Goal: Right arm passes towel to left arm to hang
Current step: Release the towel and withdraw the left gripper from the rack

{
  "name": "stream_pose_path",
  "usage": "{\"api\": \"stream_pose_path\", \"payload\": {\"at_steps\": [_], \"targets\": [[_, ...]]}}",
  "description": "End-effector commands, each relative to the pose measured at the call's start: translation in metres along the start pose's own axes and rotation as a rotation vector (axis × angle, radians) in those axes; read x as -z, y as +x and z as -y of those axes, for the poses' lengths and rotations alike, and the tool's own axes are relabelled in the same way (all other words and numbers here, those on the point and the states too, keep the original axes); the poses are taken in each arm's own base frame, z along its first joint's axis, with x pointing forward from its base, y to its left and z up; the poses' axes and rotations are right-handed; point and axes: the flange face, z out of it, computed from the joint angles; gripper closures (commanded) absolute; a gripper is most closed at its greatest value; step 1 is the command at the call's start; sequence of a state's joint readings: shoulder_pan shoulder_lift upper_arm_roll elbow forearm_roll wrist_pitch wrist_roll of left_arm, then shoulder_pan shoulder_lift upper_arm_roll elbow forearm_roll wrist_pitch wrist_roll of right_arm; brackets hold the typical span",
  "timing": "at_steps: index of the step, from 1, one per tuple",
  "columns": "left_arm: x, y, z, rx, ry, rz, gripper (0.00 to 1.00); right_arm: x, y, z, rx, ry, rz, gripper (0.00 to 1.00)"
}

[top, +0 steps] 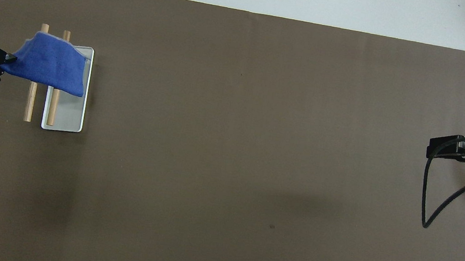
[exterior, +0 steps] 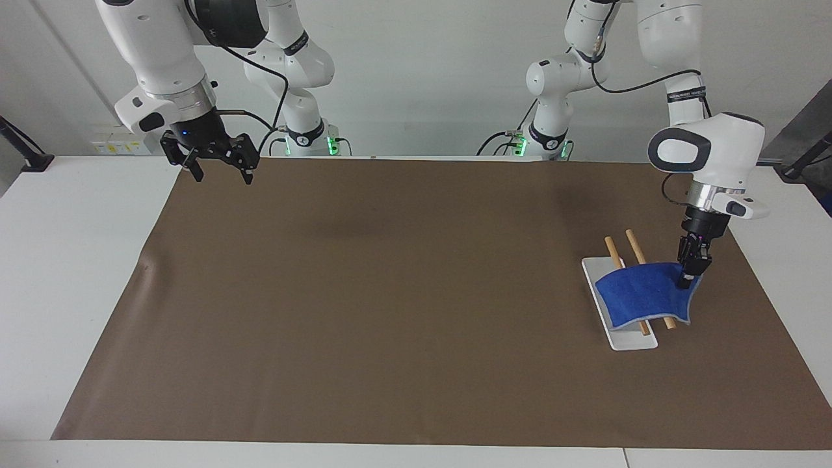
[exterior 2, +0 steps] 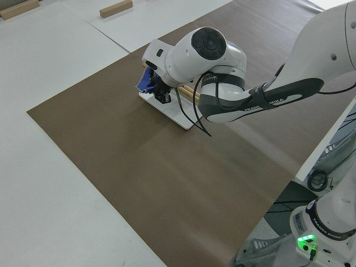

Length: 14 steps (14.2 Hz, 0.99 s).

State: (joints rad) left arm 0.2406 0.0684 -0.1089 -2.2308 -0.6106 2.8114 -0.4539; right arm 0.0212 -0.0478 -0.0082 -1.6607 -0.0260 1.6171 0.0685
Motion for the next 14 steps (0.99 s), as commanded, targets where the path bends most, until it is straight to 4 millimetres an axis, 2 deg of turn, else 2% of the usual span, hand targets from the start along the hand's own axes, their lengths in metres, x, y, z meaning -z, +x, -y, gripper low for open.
{"api": "stream_pose_path", "payload": {"at_steps": [1,4,6,8,9,12,14], "targets": [[0.010,-0.003,0.004,-0.012,-0.008,-0.016,0.00,0.005,-0.005,-0.001,0.025,-0.019,0.008,0.00],[0.013,0.006,-0.004,-0.014,-0.023,-0.029,0.00,0.006,-0.007,-0.003,0.023,-0.019,0.025,0.00],[0.014,0.004,-0.013,-0.112,0.002,-0.022,0.00,0.005,-0.007,-0.004,0.022,-0.019,0.025,0.00],[0.018,0.002,-0.037,-0.322,0.109,0.032,0.05,0.006,-0.007,-0.004,0.023,-0.018,0.022,0.00],[0.025,0.019,-0.047,-0.401,0.192,0.065,0.05,0.006,-0.007,-0.004,0.025,-0.019,0.022,0.00],[0.053,0.036,-0.099,-0.615,0.380,0.183,0.04,0.006,-0.007,-0.004,0.023,-0.018,0.022,0.00],[0.075,0.039,-0.116,-0.708,0.400,0.241,0.05,0.005,-0.007,-0.004,0.025,-0.019,0.023,0.00]]}}
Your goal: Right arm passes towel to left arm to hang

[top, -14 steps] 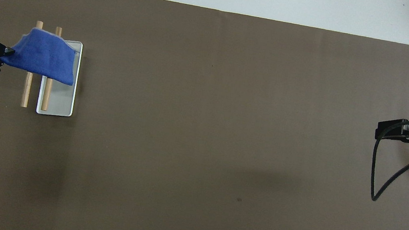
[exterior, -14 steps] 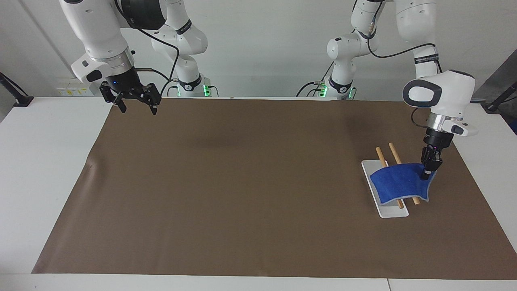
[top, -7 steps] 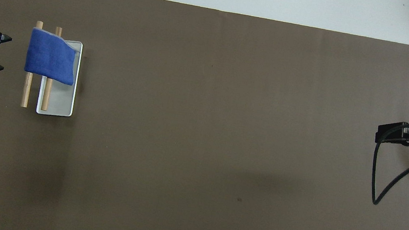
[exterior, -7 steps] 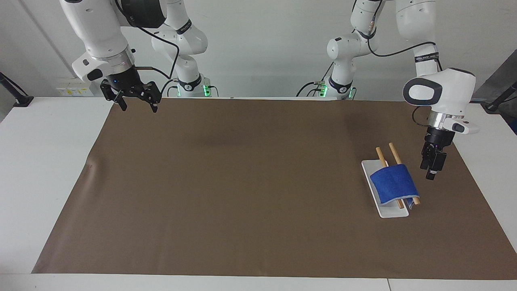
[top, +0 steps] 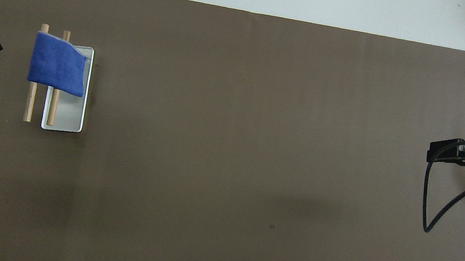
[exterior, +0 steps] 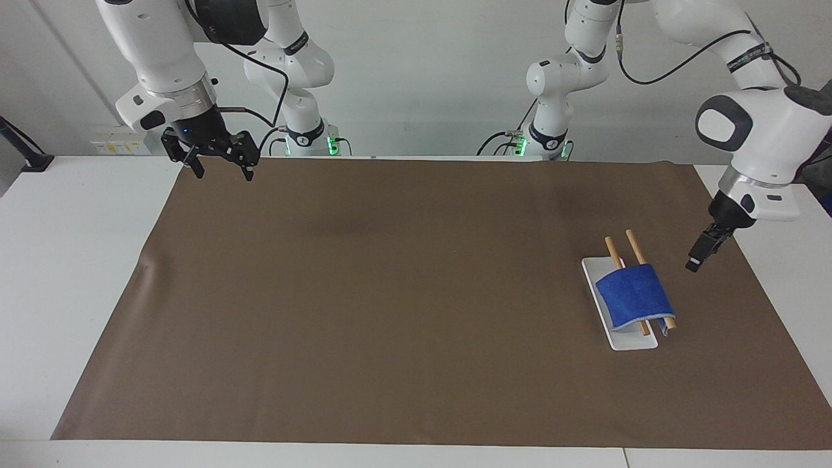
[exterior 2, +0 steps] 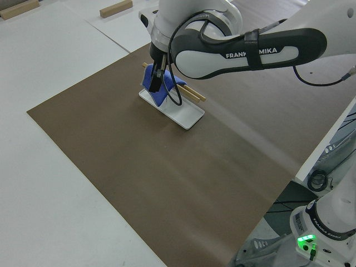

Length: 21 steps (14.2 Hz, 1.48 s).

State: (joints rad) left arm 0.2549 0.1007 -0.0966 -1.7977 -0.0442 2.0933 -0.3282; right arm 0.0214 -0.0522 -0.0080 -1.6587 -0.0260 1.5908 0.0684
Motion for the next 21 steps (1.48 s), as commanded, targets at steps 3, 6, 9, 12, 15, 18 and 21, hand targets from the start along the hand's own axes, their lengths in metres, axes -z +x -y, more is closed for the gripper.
{"api": "stream_pose_path", "payload": {"at_steps": [3,6,9,12,15,18,21], "targets": [[0.042,0.006,-0.008,-0.246,0.043,0.093,0.07,0.004,-0.003,-0.004,0.024,-0.017,0.003,0.00],[0.093,-0.026,-0.021,-0.394,0.044,0.112,0.13,0.004,-0.003,-0.004,0.024,-0.017,0.002,0.00],[0.118,-0.059,-0.047,-0.471,0.045,0.146,0.08,0.004,-0.003,-0.004,0.023,-0.017,0.003,0.00],[0.123,-0.076,-0.071,-0.525,0.043,0.145,0.00,0.004,-0.003,-0.004,0.023,-0.017,0.003,0.00],[0.122,-0.082,-0.081,-0.543,0.040,0.139,0.00,0.004,-0.003,-0.004,0.023,-0.017,0.003,0.00],[0.122,-0.082,-0.085,-0.539,0.035,0.127,0.00,0.004,-0.003,-0.004,0.024,-0.017,0.003,0.00],[0.122,-0.088,-0.096,-0.568,0.031,0.125,0.00,0.004,-0.003,-0.004,0.024,-0.017,0.002,0.00]]}}
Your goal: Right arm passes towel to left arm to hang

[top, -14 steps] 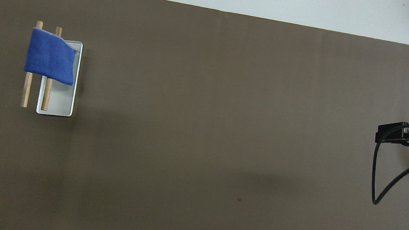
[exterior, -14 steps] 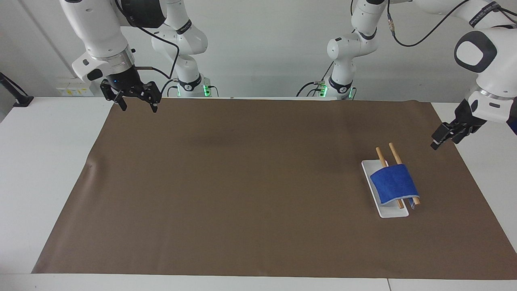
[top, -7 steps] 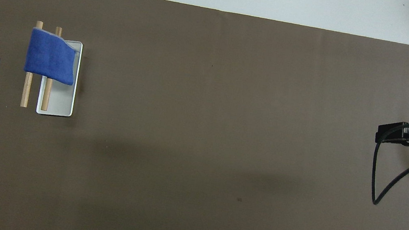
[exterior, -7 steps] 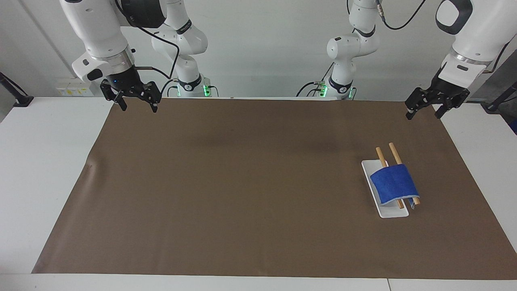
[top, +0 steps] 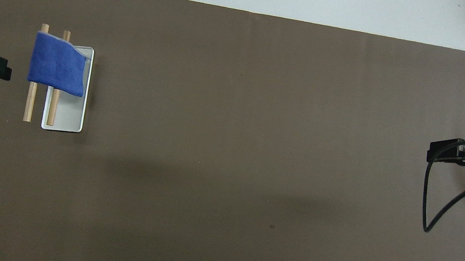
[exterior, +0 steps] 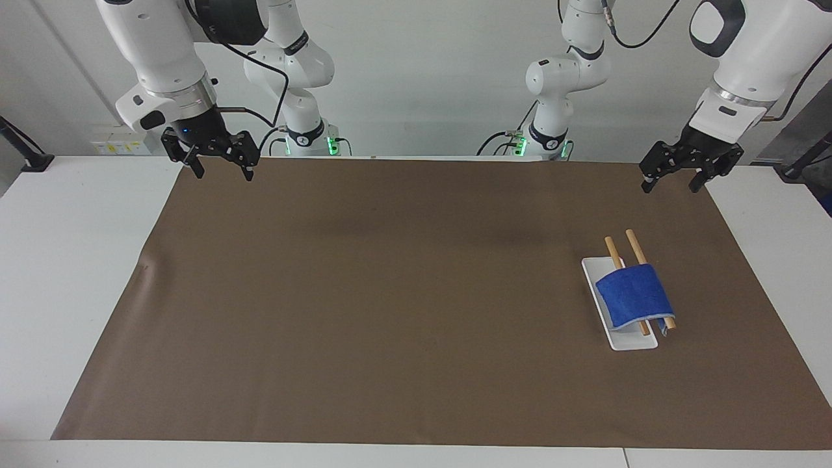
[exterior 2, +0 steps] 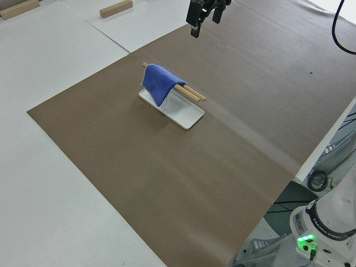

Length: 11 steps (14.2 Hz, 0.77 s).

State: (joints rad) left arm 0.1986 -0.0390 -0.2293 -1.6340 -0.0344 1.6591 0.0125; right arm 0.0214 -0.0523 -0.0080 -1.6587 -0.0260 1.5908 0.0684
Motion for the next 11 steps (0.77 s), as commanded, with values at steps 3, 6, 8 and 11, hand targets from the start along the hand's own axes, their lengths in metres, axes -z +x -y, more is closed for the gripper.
{"api": "stream_pose_path", "payload": {"at_steps": [3,6,8,11], "targets": [[-0.004,-0.002,-0.008,-0.024,0.014,-0.007,0.00,0.004,-0.003,-0.004,0.024,-0.017,0.003,0.00],[-0.005,-0.001,-0.015,-0.039,0.008,-0.023,0.00,0.004,-0.003,-0.004,0.024,-0.017,0.002,0.00],[-0.004,0.000,-0.007,-0.028,0.003,-0.034,0.00,0.004,-0.003,-0.004,0.024,-0.017,0.003,0.00],[-0.017,-0.008,-0.006,-0.026,0.001,-0.015,0.00,0.004,-0.003,-0.004,0.024,-0.017,0.003,0.00]]}}
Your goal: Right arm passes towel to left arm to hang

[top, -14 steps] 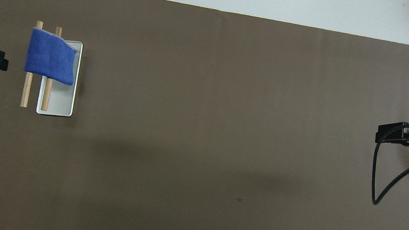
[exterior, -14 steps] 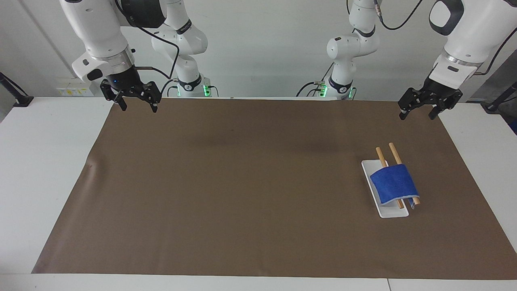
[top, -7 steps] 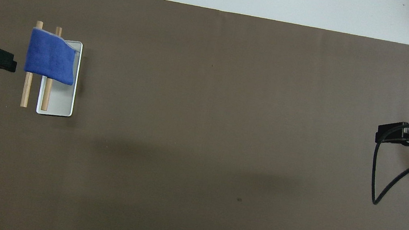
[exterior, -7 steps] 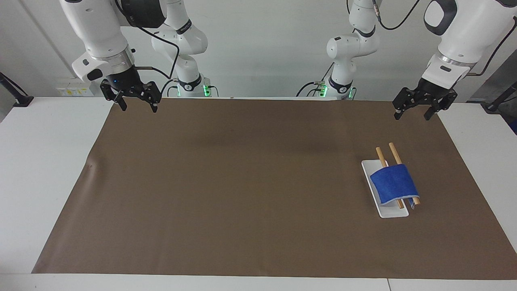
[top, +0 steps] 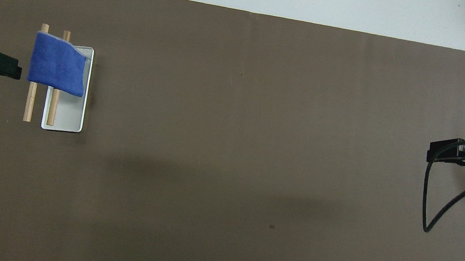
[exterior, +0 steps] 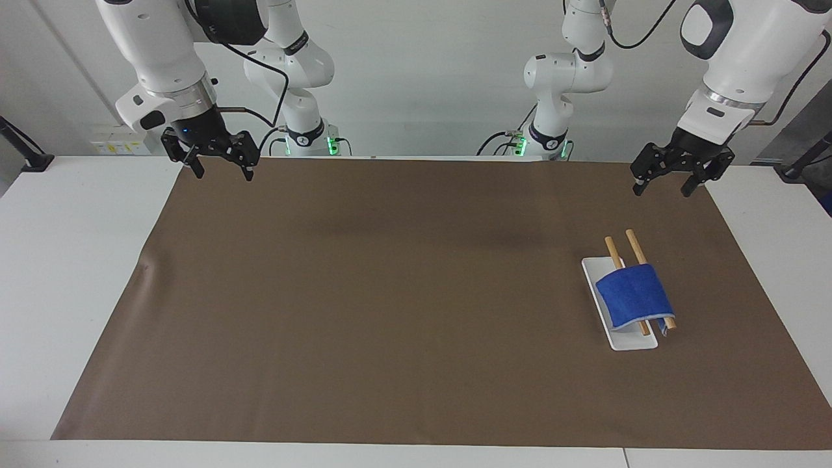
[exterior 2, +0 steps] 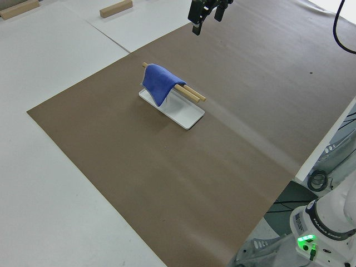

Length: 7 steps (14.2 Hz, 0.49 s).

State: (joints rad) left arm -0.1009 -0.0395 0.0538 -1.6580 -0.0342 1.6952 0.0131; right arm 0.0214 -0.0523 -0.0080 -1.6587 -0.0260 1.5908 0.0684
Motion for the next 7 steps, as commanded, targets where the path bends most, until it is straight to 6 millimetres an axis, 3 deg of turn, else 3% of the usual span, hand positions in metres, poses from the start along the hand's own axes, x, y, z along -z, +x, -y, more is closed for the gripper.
{"api": "stream_pose_path", "payload": {"at_steps": [1,7], "targets": [[-0.0115,-0.0119,0.0000,-0.010,0.012,0.011,0.00,0.0037,-0.0033,-0.0043,0.023,-0.017,0.004,0.00],[-0.0144,-0.0058,0.0057,-0.038,0.090,-0.010,0.00,0.0035,-0.0035,-0.0043,0.023,-0.018,0.005,0.00]]}}
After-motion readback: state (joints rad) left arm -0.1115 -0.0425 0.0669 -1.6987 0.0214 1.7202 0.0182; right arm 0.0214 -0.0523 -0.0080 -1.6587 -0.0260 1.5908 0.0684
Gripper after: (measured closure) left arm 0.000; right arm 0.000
